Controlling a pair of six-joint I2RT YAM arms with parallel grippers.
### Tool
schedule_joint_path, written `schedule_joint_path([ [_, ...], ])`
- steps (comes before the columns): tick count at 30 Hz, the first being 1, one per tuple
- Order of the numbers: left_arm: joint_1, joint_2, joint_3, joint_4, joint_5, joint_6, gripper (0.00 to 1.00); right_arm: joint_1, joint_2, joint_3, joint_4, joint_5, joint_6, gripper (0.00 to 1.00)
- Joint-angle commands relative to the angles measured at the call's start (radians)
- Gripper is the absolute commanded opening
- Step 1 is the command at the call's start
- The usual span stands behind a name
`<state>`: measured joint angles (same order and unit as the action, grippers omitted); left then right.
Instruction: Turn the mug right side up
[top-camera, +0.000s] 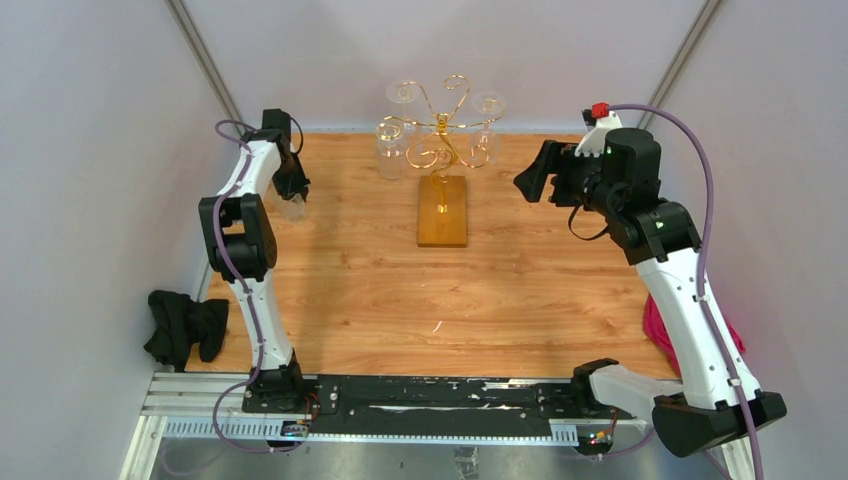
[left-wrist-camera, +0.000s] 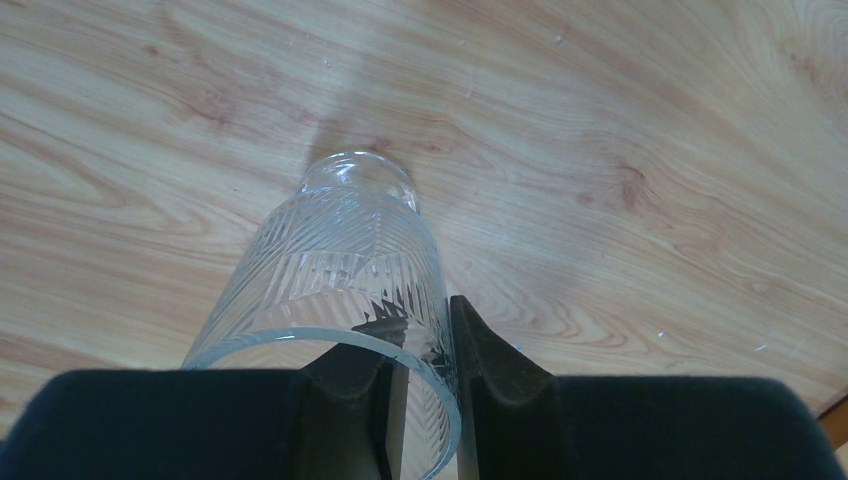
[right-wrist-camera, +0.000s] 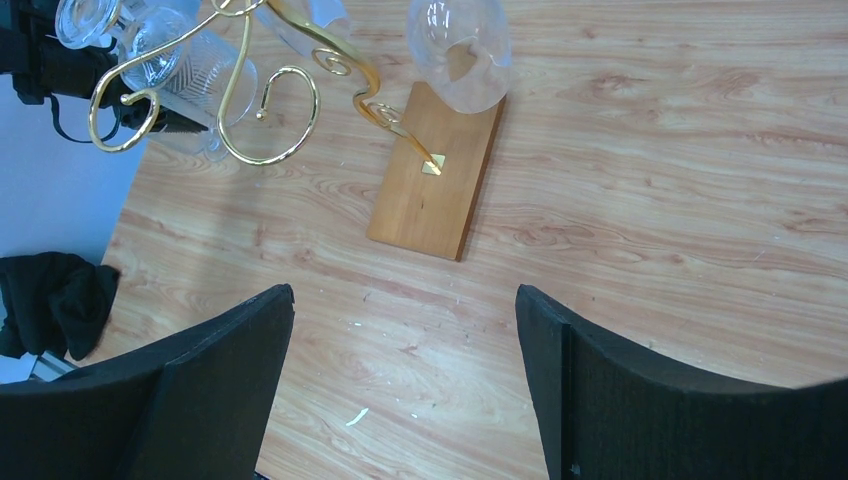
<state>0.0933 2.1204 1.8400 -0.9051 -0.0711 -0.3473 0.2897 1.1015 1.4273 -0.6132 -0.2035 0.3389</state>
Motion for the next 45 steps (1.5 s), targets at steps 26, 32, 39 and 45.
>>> schedule_joint_path([
  [26,0.0,-0.4,0.058,-0.047,0.011,-0.008,0.4,-0.018,0.001,-0.05,0.08,-0.116,0.039,0.84],
  [32,-0.029,-0.617,0.007,0.133,0.317,-0.118,0.42,-0.018,-0.008,-0.064,0.095,-0.119,0.051,0.84],
  [39,-0.08,-0.795,-0.313,0.684,0.659,-0.509,0.49,-0.018,0.012,-0.017,0.115,-0.196,0.052,0.81],
  [45,-0.184,-0.736,-0.337,0.782,0.666,-0.574,0.5,-0.018,0.029,0.027,0.181,-0.268,0.082,0.72],
])
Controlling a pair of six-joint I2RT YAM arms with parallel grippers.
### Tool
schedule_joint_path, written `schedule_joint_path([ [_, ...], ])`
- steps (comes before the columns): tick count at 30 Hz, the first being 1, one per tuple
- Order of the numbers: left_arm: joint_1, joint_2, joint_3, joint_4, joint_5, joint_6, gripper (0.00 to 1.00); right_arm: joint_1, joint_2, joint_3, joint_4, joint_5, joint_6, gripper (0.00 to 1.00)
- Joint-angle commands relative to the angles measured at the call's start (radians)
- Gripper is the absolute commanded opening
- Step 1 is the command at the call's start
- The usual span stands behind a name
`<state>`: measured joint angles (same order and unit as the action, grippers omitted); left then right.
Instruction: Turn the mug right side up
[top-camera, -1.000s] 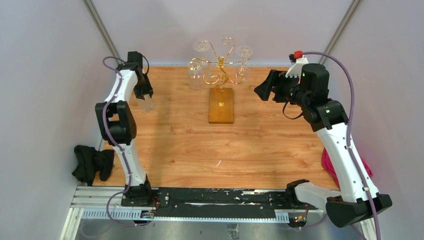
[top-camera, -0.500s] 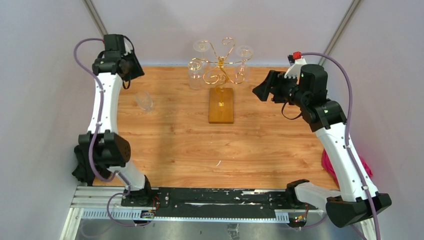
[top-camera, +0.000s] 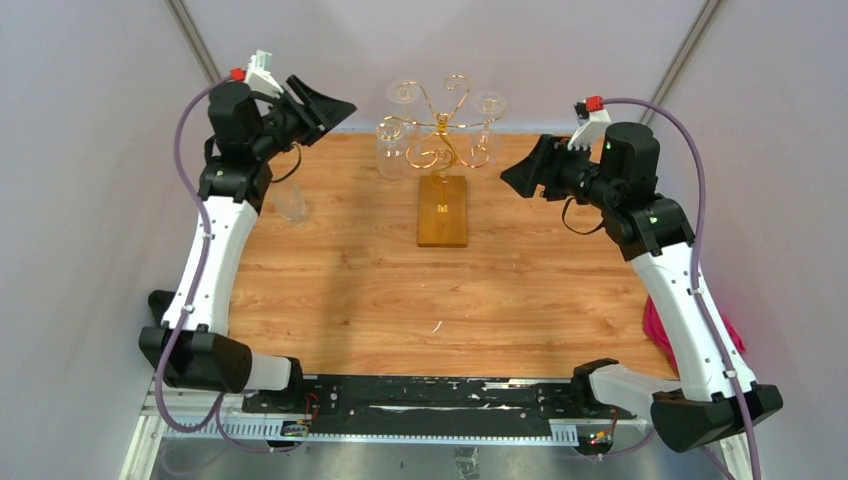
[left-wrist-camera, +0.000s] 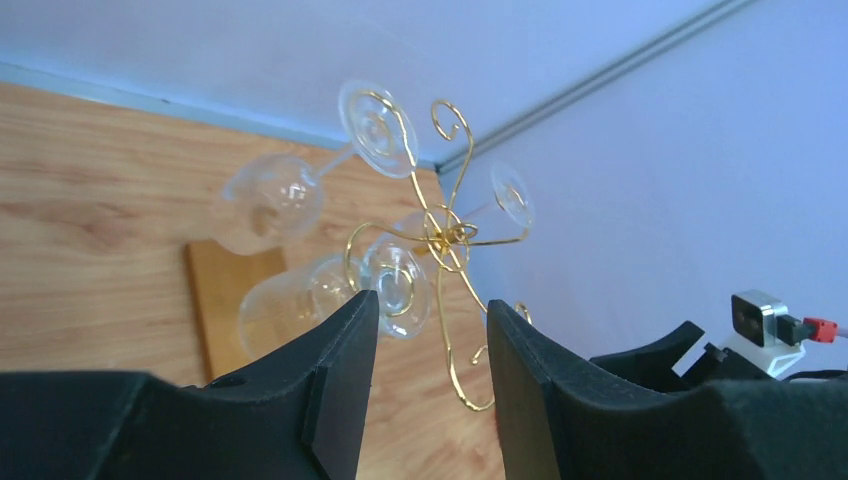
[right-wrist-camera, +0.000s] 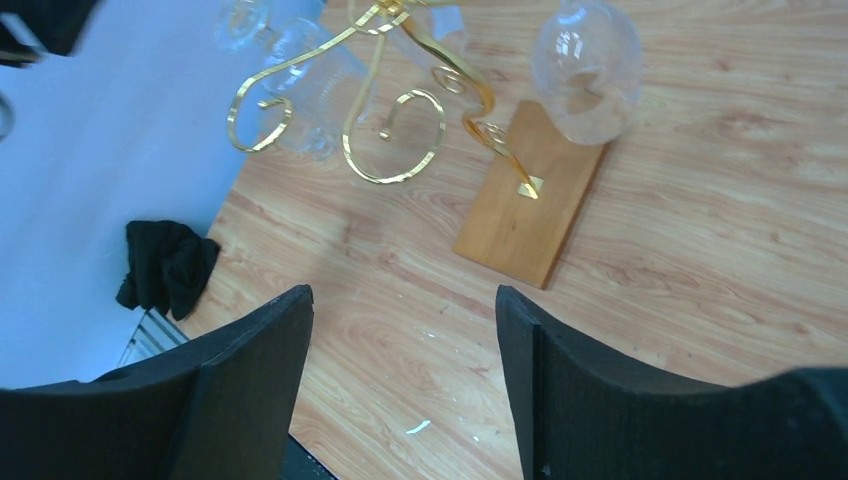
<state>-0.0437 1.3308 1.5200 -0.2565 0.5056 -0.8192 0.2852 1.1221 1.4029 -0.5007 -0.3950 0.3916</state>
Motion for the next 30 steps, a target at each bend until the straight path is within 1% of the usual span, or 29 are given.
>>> schedule_joint_path([
  [1,-0.057,0.073,-0.017,0.144,0.094,-0.107,0.5,-0.014,0.023,0.073,0.086,-0.097,0.042,0.69],
  [3,-0.067,0.092,-0.024,0.17,0.102,-0.121,0.5,-0.013,0.072,0.138,0.114,-0.163,0.068,0.61],
  [5,-0.071,0.095,-0.035,0.185,0.1,-0.129,0.5,-0.003,0.138,0.211,0.125,-0.225,0.092,0.46],
  [7,-0.071,0.094,-0.039,0.171,0.086,-0.111,0.5,0.024,0.214,0.271,0.13,-0.246,0.098,0.36],
  [8,-0.071,0.093,-0.037,0.159,0.081,-0.101,0.5,0.043,0.244,0.292,0.137,-0.246,0.1,0.34],
  [12,-0.073,0.107,-0.031,0.146,0.085,-0.094,0.5,0.112,0.367,0.385,0.163,-0.257,0.116,0.34],
  [17,-0.091,0.122,-0.04,0.178,0.105,-0.117,0.5,0.175,0.498,0.501,0.161,-0.259,0.112,0.35],
  [22,-0.108,0.127,-0.045,0.156,0.096,-0.094,0.5,0.2,0.599,0.585,0.151,-0.283,0.121,0.42],
  [30,-0.117,0.137,-0.074,0.151,0.097,-0.08,0.49,0.208,0.701,0.654,0.15,-0.282,0.129,0.46],
])
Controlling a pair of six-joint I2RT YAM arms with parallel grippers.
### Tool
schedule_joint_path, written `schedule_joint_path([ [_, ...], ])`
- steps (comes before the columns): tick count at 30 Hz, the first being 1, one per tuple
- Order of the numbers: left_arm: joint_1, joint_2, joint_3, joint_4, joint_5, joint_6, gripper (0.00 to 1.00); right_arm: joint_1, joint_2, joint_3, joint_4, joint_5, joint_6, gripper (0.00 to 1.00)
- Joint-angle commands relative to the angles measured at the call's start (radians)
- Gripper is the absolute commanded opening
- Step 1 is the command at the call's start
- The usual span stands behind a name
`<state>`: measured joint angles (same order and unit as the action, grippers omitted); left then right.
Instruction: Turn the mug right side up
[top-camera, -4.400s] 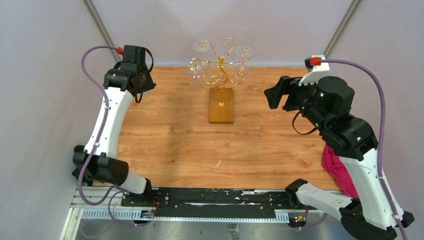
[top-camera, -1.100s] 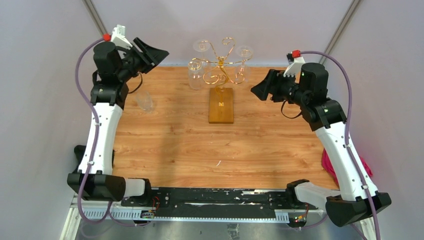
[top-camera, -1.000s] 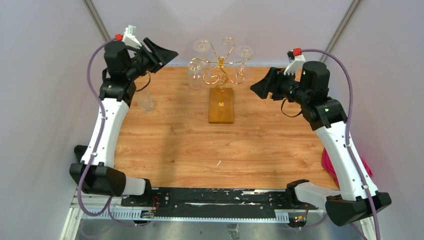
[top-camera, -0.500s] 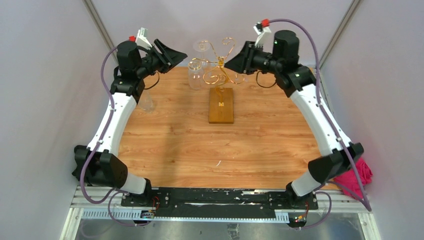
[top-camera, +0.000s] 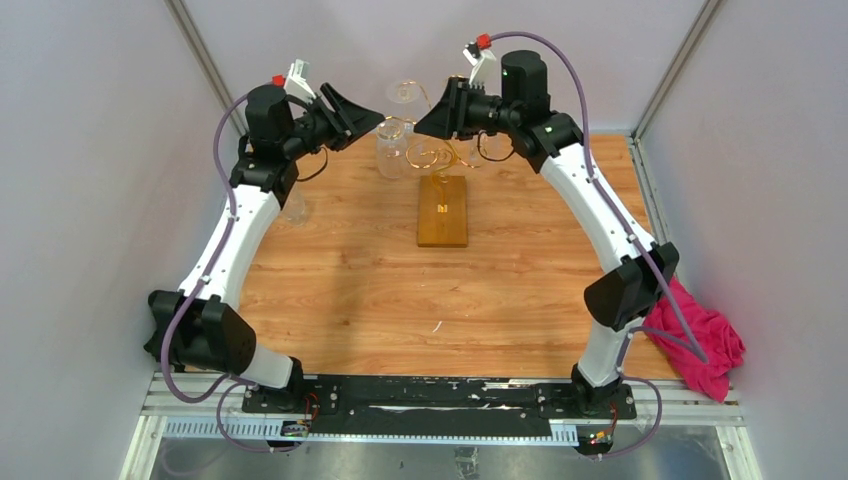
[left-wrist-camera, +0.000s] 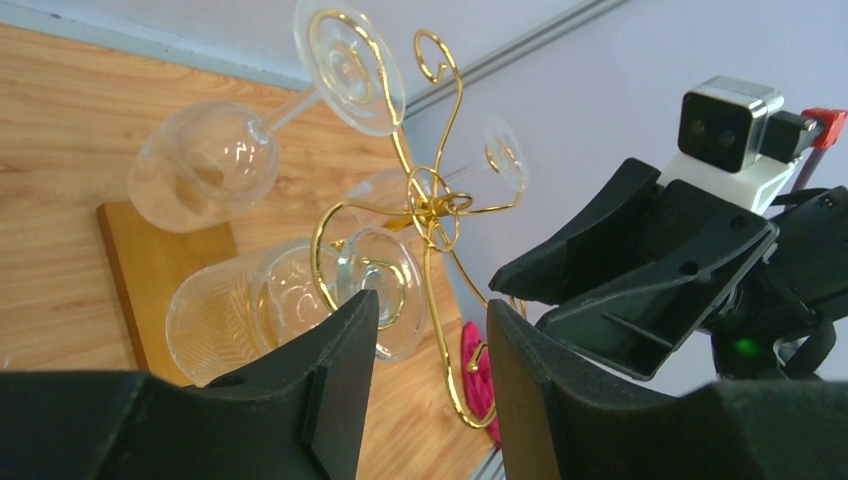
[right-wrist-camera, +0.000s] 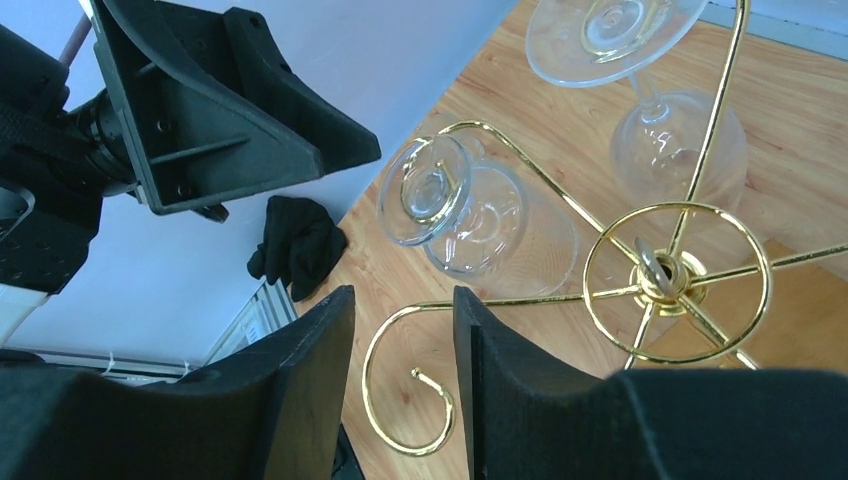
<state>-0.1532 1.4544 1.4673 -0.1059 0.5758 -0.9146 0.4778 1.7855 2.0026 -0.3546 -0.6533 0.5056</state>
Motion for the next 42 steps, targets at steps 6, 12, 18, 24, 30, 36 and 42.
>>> schedule_joint_path([
  [6,-0.011,0.006,-0.048,0.016,0.025,0.016,0.46,0.024,0.12,0.117,0.003,-0.043,0.043,0.45],
  [12,-0.011,0.003,-0.064,0.04,0.037,0.004,0.41,0.027,0.169,0.151,0.005,-0.049,0.055,0.44],
  [18,-0.012,0.0,-0.066,0.043,0.039,0.006,0.4,0.028,0.178,0.153,0.02,-0.054,0.071,0.42],
  [24,-0.012,0.001,-0.067,0.052,0.043,0.003,0.37,0.03,0.18,0.173,0.038,-0.062,0.096,0.43],
  [30,-0.013,0.004,-0.074,0.065,0.044,-0.001,0.35,0.03,0.229,0.202,0.044,-0.091,0.131,0.41],
  [36,-0.013,0.008,-0.078,0.072,0.052,0.0,0.34,0.03,0.253,0.216,0.052,-0.099,0.151,0.4],
  [42,-0.013,0.005,-0.083,0.08,0.056,0.0,0.34,0.031,0.259,0.21,0.074,-0.108,0.179,0.3],
])
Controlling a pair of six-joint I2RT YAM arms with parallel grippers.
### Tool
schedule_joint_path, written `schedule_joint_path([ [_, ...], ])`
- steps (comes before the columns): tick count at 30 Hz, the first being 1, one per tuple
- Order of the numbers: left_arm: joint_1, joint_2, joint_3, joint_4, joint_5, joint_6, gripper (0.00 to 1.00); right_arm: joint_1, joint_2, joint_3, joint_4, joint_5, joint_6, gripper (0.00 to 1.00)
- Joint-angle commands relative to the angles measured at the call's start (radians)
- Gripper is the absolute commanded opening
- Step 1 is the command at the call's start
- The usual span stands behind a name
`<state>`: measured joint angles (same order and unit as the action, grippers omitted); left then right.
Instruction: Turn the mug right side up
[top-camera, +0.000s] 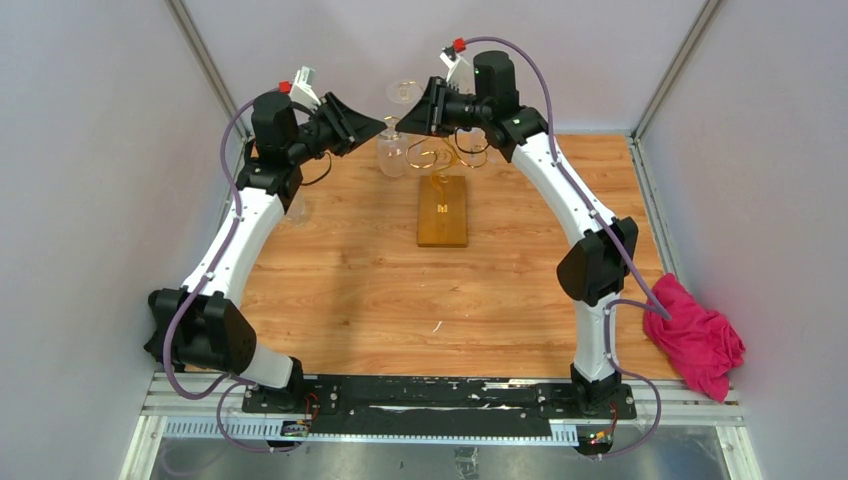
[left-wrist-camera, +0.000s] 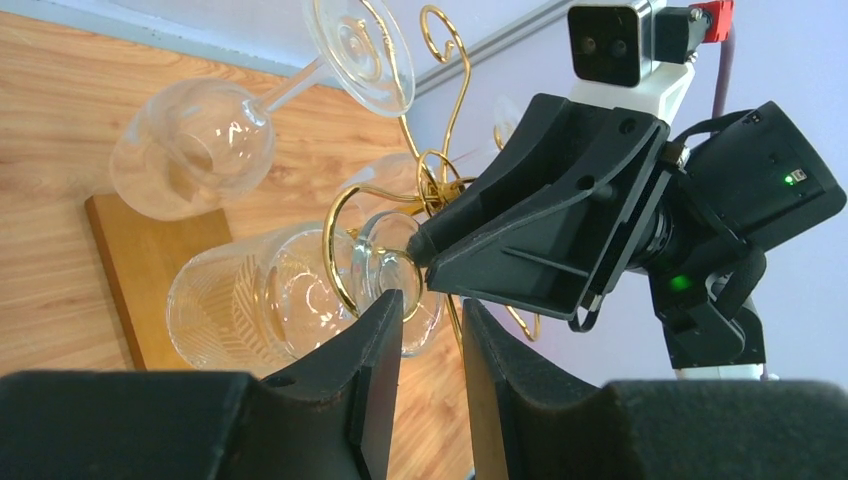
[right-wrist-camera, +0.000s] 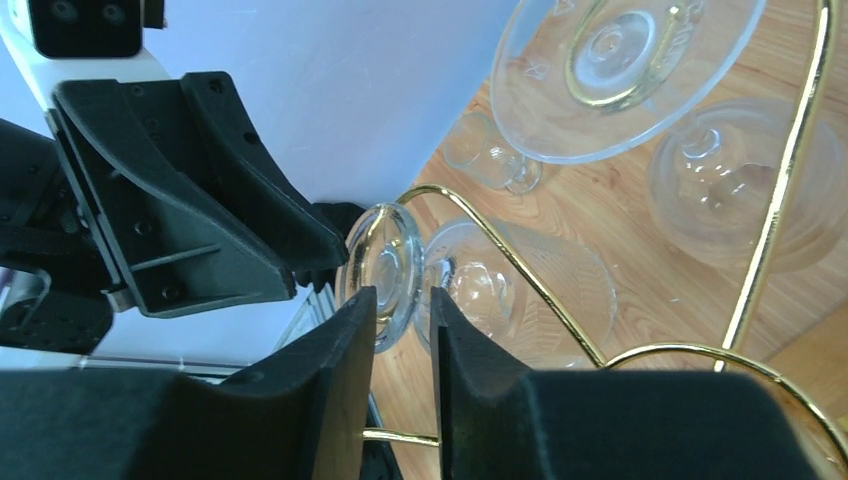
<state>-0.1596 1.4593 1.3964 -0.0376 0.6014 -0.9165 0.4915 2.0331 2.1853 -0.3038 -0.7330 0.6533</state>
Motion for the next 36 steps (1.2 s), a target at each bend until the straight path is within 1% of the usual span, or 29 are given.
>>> schedule_joint_path([
  [1,-0.006,0.0,-0.013,0.012,0.031,0.002,0.34,0.018,0.011,0.024,0.032,-0.033,0.044,0.28],
  [5,-0.006,0.0,-0.013,0.009,0.03,0.01,0.33,0.017,0.0,-0.014,0.098,-0.046,0.094,0.2],
  [7,-0.006,0.0,-0.01,0.006,0.031,0.011,0.33,0.018,0.004,-0.016,0.113,-0.057,0.112,0.18],
  [11,-0.006,0.003,-0.007,-0.002,0.033,0.019,0.33,0.018,0.009,-0.022,0.128,-0.063,0.148,0.06],
  [16,-0.006,0.002,-0.007,-0.008,0.035,0.024,0.33,0.013,0.004,-0.067,0.187,-0.074,0.234,0.0],
  [26,-0.006,0.006,0.014,-0.031,0.038,0.037,0.33,-0.008,-0.028,-0.158,0.198,-0.048,0.364,0.0],
  [36,-0.006,-0.015,0.067,-0.054,0.058,0.044,0.34,-0.025,-0.094,-0.214,0.193,-0.014,0.412,0.0],
])
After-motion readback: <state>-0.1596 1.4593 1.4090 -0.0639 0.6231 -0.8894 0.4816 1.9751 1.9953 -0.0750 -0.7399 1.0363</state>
